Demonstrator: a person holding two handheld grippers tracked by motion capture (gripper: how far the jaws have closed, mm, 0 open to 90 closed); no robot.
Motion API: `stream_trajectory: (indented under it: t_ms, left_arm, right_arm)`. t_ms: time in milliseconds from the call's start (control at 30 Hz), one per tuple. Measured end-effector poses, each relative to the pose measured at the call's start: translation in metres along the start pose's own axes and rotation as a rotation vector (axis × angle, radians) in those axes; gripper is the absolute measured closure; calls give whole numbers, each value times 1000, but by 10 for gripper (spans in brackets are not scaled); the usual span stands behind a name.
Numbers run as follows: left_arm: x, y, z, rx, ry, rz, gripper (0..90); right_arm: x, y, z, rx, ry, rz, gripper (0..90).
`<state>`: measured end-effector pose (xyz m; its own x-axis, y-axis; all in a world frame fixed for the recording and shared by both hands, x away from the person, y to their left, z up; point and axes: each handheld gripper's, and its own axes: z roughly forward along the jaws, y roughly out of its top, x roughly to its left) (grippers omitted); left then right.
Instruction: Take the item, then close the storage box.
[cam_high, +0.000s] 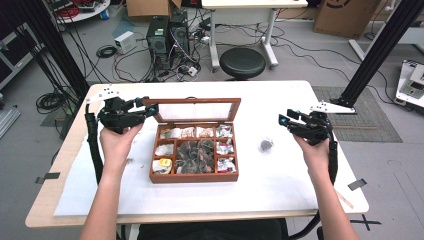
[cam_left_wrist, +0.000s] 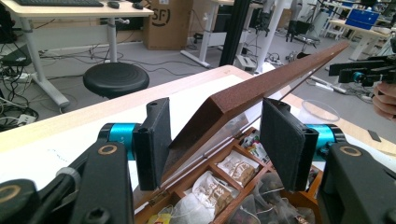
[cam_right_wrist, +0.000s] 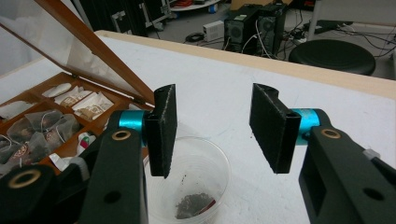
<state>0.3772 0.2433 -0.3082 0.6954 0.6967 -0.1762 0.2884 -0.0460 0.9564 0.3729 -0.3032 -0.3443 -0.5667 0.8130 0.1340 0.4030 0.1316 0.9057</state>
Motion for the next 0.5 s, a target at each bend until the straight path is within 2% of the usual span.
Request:
stream_trajectory:
  t_ms: [500]
  left_arm:
    - [-1,-1,-1,1,2,-2,437]
  right_arm:
    - [0,1,0,-11,-1,0,512]
